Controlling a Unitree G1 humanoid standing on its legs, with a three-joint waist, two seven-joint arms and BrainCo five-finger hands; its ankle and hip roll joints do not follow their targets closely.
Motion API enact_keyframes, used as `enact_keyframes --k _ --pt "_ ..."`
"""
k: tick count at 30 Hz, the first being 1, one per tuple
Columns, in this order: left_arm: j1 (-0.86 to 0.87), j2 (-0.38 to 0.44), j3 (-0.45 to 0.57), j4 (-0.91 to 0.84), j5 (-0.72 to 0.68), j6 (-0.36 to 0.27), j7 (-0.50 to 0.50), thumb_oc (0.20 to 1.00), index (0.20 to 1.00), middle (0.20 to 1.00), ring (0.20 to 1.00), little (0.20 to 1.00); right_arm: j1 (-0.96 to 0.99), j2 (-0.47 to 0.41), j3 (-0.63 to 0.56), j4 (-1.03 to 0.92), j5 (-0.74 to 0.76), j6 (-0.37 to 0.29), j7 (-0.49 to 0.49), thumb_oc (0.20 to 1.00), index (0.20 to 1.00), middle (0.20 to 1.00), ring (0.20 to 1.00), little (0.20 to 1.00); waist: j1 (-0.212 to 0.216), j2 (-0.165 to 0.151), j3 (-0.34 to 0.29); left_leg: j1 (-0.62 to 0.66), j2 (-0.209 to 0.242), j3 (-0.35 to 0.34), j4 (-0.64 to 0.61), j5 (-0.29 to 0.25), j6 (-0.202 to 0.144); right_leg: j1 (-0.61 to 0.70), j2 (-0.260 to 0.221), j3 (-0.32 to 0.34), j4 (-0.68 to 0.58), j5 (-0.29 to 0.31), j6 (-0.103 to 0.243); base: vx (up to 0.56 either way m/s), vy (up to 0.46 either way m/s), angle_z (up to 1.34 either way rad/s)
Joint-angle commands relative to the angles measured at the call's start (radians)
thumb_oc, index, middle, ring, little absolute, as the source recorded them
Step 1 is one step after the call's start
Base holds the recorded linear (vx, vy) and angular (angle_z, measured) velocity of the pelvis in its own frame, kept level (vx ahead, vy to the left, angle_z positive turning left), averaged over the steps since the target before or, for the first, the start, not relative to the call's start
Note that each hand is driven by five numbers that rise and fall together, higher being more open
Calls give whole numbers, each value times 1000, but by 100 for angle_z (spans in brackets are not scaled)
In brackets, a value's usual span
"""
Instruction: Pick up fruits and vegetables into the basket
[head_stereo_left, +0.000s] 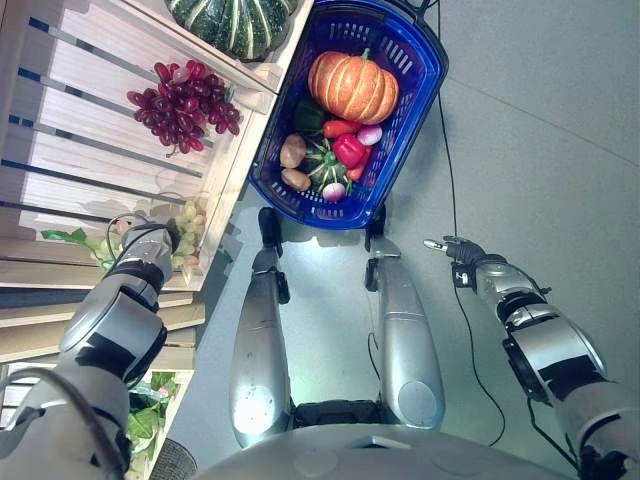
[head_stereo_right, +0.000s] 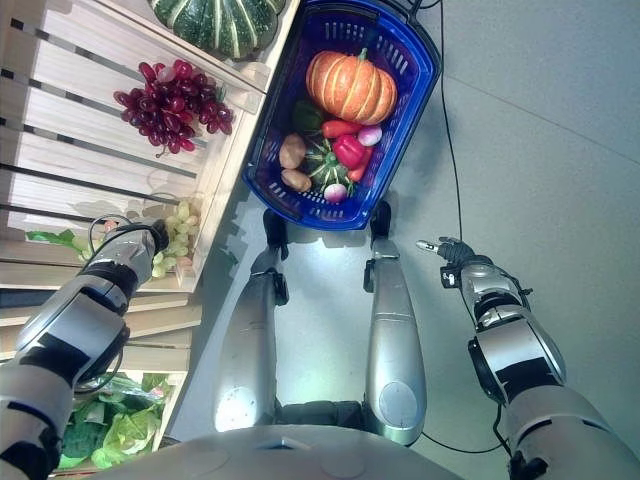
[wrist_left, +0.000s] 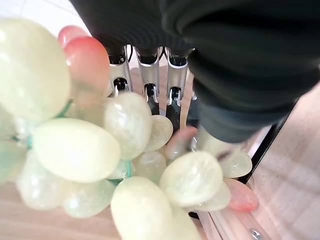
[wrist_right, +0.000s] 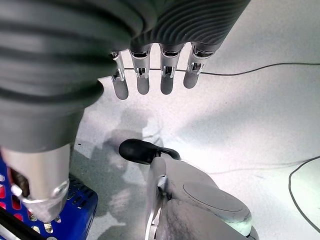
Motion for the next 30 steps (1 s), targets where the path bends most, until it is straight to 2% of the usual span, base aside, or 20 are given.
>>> enact_keyframes --k 1,13,22,23,24,26,30 --pt "109 -1 62 155 21 111 -120 1000 1000 1000 1000 1000 63 -16 15 8 21 9 4 1000 1000 1000 1000 1000 14 -23 -10 -57 -52 16 75 -42 60 49 45 -62 -18 -29 -54 0 0 0" --pt "112 -4 34 172 145 198 -298 1000 1000 1000 1000 1000 53 -16 21 5 28 16 11 1000 1000 1000 1000 1000 12 -27 -10 -58 -48 16 80 -48 60 48 44 -67 -12 -34 -55 0 0 0" --pt "105 -4 8 175 190 192 -461 1000 1000 1000 1000 1000 45 -20 25 11 35 16 11 1000 1000 1000 1000 1000 10 -25 -10 -60 -48 17 82 -50 59 45 44 -67 -9 -37 -55 0 0 0" --pt "106 -5 8 177 178 187 -463 451 451 451 451 451 45 -21 24 9 33 16 12 1000 1000 1000 1000 1000 11 -24 -10 -59 -47 18 79 -50 60 47 45 -68 -11 -37 -56 0 0 0" --pt "107 -6 6 174 161 187 -461 200 200 200 200 200 44 -20 23 9 31 17 13 1000 1000 1000 1000 1000 11 -24 -10 -59 -48 18 79 -50 60 48 45 -67 -12 -37 -56 0 0 0" --pt "104 -10 -2 169 135 184 -470 200 200 200 200 200 43 -17 23 5 32 20 7 1000 1000 1000 1000 1000 9 -23 -10 -60 -49 18 81 -52 60 46 45 -67 -11 -38 -55 0 0 0" --pt "101 -3 -9 161 72 172 -409 200 200 200 200 200 45 -20 23 7 33 14 10 1000 1000 1000 1000 1000 10 -22 -10 -63 -48 17 84 -53 60 44 44 -68 -8 -38 -55 0 0 0"
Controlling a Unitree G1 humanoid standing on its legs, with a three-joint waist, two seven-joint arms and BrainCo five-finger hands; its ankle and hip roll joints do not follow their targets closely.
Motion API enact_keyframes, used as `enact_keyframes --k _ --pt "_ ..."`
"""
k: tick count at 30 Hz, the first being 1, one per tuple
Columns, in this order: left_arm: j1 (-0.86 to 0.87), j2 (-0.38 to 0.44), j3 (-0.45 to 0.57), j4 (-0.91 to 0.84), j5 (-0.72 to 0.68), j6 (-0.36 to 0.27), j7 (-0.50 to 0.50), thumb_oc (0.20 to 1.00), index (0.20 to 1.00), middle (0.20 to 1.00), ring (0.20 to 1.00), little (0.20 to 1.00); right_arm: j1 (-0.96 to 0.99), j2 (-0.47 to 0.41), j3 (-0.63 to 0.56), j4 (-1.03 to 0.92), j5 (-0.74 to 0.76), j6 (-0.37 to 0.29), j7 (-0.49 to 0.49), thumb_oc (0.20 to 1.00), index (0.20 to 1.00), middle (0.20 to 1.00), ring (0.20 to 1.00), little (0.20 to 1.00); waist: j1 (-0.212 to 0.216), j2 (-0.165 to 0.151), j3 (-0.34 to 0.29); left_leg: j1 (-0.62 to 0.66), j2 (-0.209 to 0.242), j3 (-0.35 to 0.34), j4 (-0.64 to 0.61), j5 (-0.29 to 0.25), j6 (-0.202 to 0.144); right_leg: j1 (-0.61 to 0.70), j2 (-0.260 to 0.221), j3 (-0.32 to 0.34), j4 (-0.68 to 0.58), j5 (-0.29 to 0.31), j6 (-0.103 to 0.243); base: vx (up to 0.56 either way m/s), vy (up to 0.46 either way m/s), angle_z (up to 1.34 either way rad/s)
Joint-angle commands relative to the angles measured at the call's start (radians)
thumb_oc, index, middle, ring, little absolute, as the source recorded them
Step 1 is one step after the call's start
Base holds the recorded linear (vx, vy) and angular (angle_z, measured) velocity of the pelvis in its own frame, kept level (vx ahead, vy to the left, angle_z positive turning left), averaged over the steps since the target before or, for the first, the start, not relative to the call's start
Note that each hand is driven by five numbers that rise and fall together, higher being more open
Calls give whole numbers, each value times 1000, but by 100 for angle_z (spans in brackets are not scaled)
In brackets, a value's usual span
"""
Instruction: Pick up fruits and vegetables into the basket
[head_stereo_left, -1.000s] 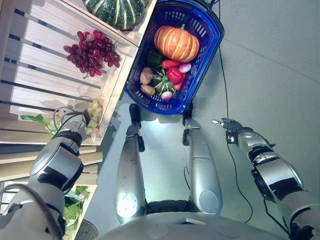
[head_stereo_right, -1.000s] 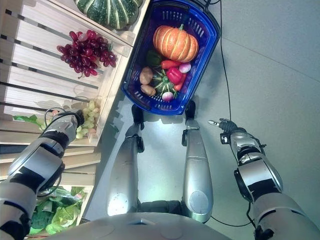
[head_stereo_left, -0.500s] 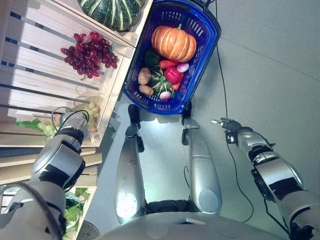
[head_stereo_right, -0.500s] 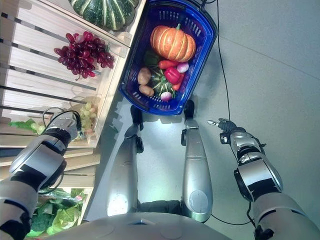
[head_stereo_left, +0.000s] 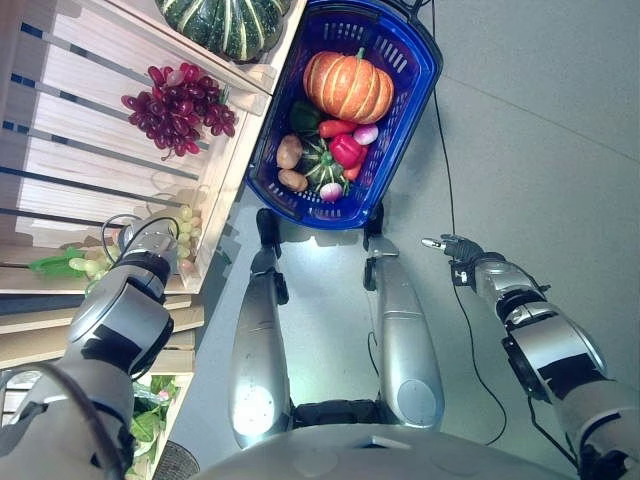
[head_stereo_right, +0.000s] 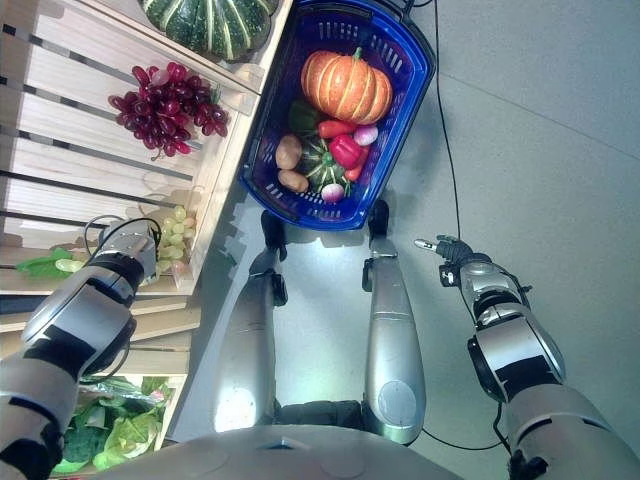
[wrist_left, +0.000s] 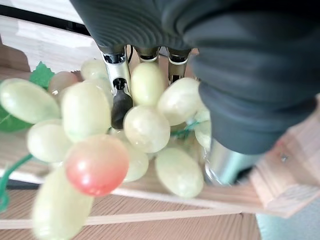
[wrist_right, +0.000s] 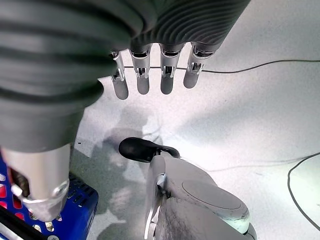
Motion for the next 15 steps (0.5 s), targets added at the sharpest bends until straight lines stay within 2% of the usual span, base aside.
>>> enact_keyframes --k 1,7,13,15 --pt "139 22 11 134 -68 35 -18 200 200 200 200 200 52 -21 7 9 24 11 -1 1000 1000 1000 1000 1000 21 -22 -10 -61 -49 15 81 -49 60 45 44 -68 -7 -41 -50 0 0 0" --pt "122 27 15 119 -164 9 129 200 200 200 200 200 46 -20 10 6 26 17 -5 1000 1000 1000 1000 1000 20 -19 -10 -57 -50 15 78 -48 59 49 46 -66 -9 -43 -50 0 0 0" --pt "108 34 70 106 -310 -60 266 200 200 200 200 200 53 -23 6 5 28 12 -9 1000 1000 1000 1000 1000 22 -14 -10 -53 -50 16 75 -44 57 53 45 -67 -12 -42 -52 0 0 0" --pt "112 39 86 98 -402 -80 299 200 200 200 200 200 55 -23 8 2 32 13 -13 1000 1000 1000 1000 1000 23 -12 -10 -51 -50 16 74 -44 57 55 45 -67 -11 -43 -52 0 0 0"
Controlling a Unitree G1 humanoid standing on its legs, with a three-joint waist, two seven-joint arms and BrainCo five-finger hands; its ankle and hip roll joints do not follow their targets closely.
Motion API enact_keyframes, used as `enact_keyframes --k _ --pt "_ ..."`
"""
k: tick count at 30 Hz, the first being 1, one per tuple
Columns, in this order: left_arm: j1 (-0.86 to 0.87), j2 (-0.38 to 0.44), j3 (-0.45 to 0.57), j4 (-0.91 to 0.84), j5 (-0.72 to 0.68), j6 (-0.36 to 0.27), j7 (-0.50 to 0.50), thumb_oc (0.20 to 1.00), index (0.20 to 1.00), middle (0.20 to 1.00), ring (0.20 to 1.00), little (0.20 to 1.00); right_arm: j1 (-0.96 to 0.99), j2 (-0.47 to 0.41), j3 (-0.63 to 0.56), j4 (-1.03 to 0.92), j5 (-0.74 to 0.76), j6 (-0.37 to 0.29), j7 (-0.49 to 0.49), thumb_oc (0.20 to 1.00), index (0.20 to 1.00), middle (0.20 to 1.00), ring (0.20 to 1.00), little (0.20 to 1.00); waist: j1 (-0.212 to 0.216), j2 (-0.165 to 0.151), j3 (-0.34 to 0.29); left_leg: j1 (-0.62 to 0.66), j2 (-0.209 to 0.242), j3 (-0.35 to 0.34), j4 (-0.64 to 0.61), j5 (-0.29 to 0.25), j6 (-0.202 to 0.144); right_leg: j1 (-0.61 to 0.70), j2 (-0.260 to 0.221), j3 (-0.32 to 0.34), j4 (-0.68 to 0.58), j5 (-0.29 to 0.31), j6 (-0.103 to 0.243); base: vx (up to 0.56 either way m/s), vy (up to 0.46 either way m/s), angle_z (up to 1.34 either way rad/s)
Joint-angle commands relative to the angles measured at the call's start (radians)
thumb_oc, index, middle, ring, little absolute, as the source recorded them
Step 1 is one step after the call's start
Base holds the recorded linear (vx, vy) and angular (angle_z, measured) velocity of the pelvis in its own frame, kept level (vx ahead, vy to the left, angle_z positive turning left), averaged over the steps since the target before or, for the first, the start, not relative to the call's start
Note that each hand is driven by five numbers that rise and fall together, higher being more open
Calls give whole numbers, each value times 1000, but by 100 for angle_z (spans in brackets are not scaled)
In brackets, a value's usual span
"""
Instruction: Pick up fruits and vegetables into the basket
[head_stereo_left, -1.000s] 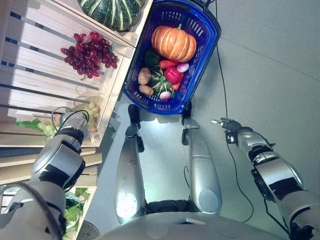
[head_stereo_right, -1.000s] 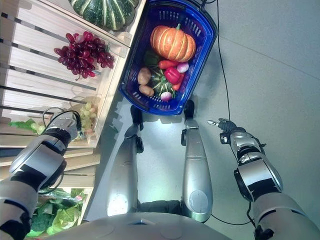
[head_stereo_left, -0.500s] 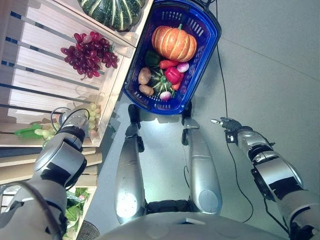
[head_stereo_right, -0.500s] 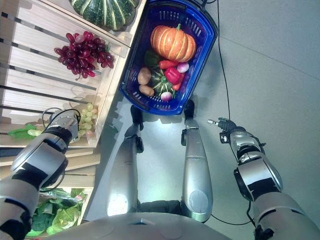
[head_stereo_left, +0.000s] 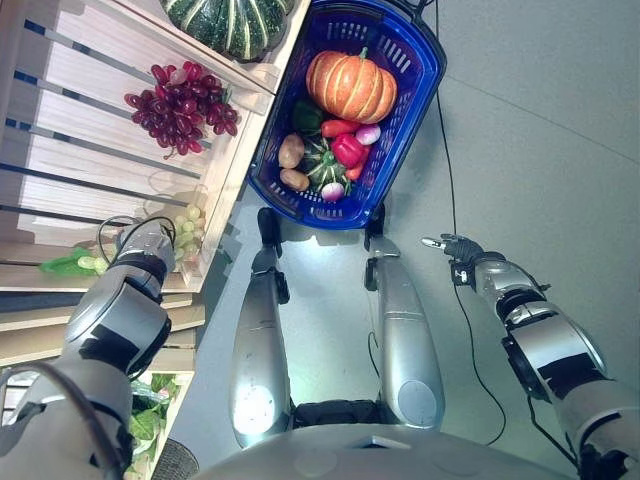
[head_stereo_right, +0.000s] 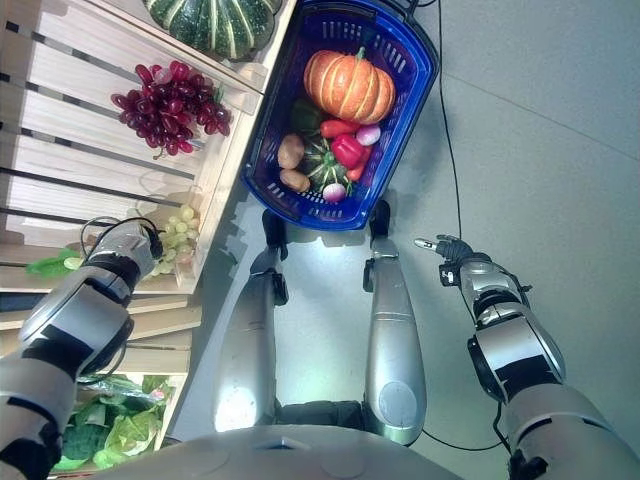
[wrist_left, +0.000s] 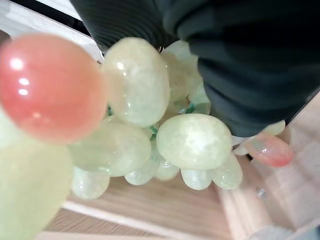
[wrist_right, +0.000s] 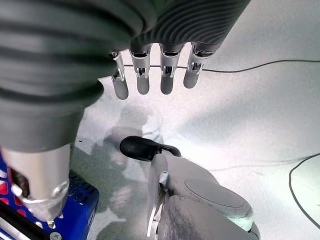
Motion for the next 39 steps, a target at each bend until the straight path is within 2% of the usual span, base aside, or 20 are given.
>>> enact_keyframes --k 1,4,9,14,16,19,21,22,27,29,35,39 --pt "104 16 79 77 -155 -37 58 200 200 200 200 200 57 -24 8 2 33 13 -13 1000 1000 1000 1000 1000 13 -12 -10 -49 -51 15 74 -43 58 56 45 -67 -12 -43 -52 0 0 0" --pt "99 23 167 65 -376 -96 89 200 200 200 200 200 68 -30 -2 -2 39 3 -15 1000 1000 1000 1000 1000 16 -5 -10 -44 -52 16 72 -42 59 61 46 -67 -12 -45 -54 0 0 0" --pt "88 45 234 47 -560 -195 150 200 200 200 200 200 72 -40 -19 -4 53 -11 -23 1000 1000 1000 1000 1000 19 5 -10 -36 -55 16 70 -42 60 66 42 -68 -8 -51 -53 0 0 0" --pt "103 69 293 -59 -787 -272 233 200 200 200 200 200 88 -50 -41 -32 91 -44 -34 1000 1000 1000 1000 1000 27 16 -10 -24 -61 16 62 -44 62 75 39 -71 -10 -52 -50 0 0 0" --pt "130 77 342 -132 -894 -334 273 200 200 200 200 200 100 -47 -61 -54 128 -75 -52 1000 1000 1000 1000 1000 36 20 -10 -14 -66 13 53 -44 64 84 37 -76 -14 -52 -48 10 -20 0" --pt "157 84 386 -229 -984 -381 298 200 200 200 200 200 116 -45 -82 -87 165 -118 -64 1000 1000 1000 1000 1000 47 22 -10 -9 -71 9 48 -46 65 90 34 -84 -17 -54 -47 9 -39 1" --pt "169 88 403 -265 -1009 -395 298 200 200 200 200 200 122 -45 -94 -103 180 -133 -70 1000 1000 1000 1000 1000 51 23 -10 -10 -74 6 49 -47 67 90 33 -88 -15 -54 -46 6 -32 6" --pt "175 89 412 -290 -1029 -425 304 200 200 200 200 200 125 -44 -100 -119 193 -148 -74 1000 1000 1000 1000 1000 54 23 -10 -10 -76 5 49 -48 68 91 33 -91 -15 -55 -46 7 -35 9" --pt "177 93 437 -364 -1098 -483 302 200 200 200 200 200 134 -46 -115 -197 251 -190 -67 1000 1000 1000 1000 1000 57 17 -10 -8 -78 1 45 -49 70 93 35 -96 -12 -58 -48 7 -22 6" --pt "175 94 446 -399 -1126 -523 307 200 200 200 200 200 142 -38 -119 -248 299 -226 -53 1000 1000 1000 1000 1000 57 13 -10 -6 -77 0 46 -50 70 94 36 -97 -8 -59 -48 6 -12 2" --pt "190 76 446 -542 -1119 -618 333 200 200 200 200 200 186 9 -127 -472 402 -328 -34 1000 1000 1000 1000 1000 53 3 -10 -10 -82 0 43 -51 71 86 41 -97 -4 -57 -47 0 0 0" --pt "199 62 447 -602 -1110 -665 319 200 200 200 200 200 202 27 -127 -589 461 -352 -5 1000 1000 1000 1000 1000 51 2 -10 -9 -84 2 41 -53 71 84 40 -98 -4 -57 -45 0 0 0"
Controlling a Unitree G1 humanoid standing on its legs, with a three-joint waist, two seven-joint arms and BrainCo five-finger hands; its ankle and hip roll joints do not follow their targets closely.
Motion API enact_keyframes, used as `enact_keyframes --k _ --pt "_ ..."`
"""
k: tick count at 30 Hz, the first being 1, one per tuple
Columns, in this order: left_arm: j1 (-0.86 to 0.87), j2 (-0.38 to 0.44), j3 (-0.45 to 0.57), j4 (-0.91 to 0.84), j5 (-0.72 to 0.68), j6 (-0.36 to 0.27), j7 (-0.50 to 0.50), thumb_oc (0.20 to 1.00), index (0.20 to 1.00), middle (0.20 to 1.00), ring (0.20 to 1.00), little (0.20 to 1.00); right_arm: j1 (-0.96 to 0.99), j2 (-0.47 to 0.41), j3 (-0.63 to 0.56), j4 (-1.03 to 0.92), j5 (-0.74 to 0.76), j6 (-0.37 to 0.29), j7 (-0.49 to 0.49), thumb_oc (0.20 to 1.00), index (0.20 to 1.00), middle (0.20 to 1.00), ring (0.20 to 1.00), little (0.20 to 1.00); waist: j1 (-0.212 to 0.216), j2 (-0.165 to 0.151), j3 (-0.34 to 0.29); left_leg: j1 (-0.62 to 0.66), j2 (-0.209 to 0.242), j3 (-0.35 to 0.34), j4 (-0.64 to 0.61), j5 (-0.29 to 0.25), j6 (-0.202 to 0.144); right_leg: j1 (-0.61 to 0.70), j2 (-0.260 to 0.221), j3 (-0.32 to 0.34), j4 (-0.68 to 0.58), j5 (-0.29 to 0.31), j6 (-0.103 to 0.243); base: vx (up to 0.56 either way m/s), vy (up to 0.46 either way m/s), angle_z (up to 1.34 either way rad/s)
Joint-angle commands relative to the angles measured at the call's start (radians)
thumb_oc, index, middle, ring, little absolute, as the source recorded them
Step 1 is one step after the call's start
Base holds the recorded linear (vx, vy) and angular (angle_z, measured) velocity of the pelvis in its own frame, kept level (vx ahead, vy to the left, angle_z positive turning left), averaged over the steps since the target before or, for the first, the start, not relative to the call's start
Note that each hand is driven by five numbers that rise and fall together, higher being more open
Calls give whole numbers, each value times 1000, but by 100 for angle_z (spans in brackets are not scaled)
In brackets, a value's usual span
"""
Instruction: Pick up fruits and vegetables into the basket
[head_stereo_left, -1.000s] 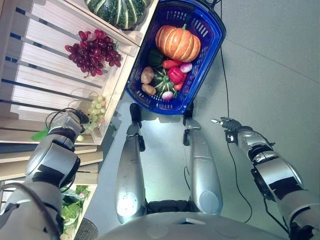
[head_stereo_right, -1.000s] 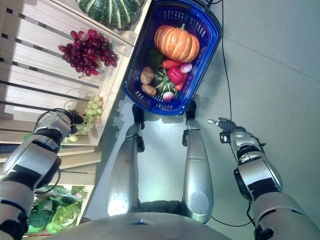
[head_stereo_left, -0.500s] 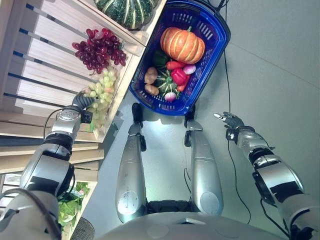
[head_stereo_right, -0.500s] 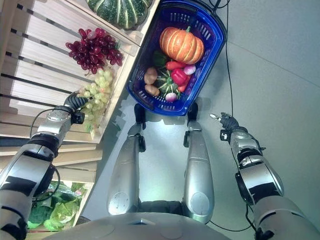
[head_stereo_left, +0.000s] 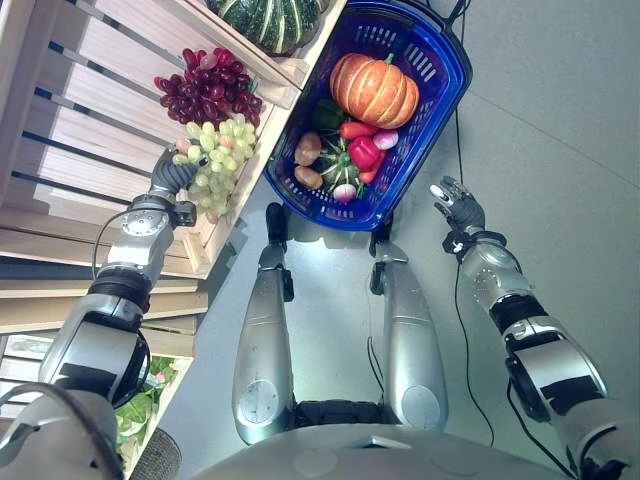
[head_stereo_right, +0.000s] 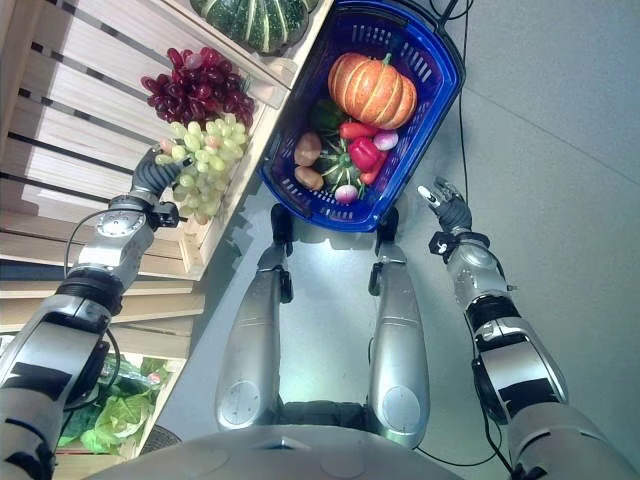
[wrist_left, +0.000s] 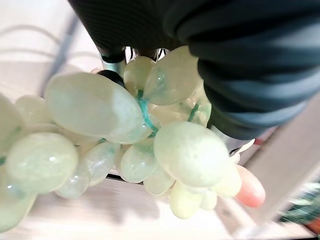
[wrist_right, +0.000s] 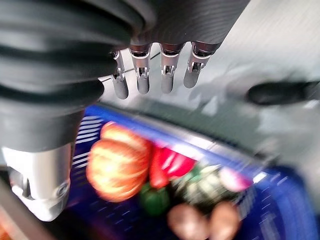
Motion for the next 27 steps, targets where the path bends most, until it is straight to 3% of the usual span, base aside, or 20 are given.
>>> enact_keyframes --k 1,10,16,19,22,27 --pt "1 -1 92 -80 -25 -123 -5 200 200 200 200 200 58 17 -26 -122 86 -65 45 1000 1000 1000 1000 1000 -11 -3 -13 -23 -82 31 69 -77 74 67 42 -70 -8 -50 -42 0 0 0" --pt "45 -33 77 -258 41 -176 -30 200 200 200 200 200 103 57 -4 -339 161 -61 126 1000 1000 1000 1000 1000 -10 -1 -13 -13 -83 40 53 -73 73 72 36 -74 -18 -45 -36 0 0 0" --pt "65 -28 78 -371 51 -190 -36 200 200 200 200 200 120 57 18 -431 209 -1 187 1000 1000 1000 1000 1000 -8 1 -13 -12 -83 44 51 -71 71 76 30 -76 -24 -44 -35 0 0 0" --pt "75 -27 72 -430 61 -202 -41 200 200 200 200 200 128 60 34 -470 261 35 238 1000 1000 1000 1000 1000 -6 -1 -13 -9 -82 44 45 -67 71 80 28 -78 -30 -41 -33 0 0 0" --pt "75 -28 53 -500 86 -204 -67 200 200 200 200 200 137 78 60 -519 395 136 330 1000 1000 1000 1000 1000 -3 -3 -13 -7 -82 45 40 -63 71 83 26 -81 -36 -37 -32 0 0 0" --pt "68 -29 26 -564 97 -215 -94 200 200 200 200 200 142 95 91 -542 522 222 411 1000 1000 1000 1000 1000 1 -5 -13 -9 -82 46 37 -59 71 83 23 -85 -41 -31 -29 0 0 0"
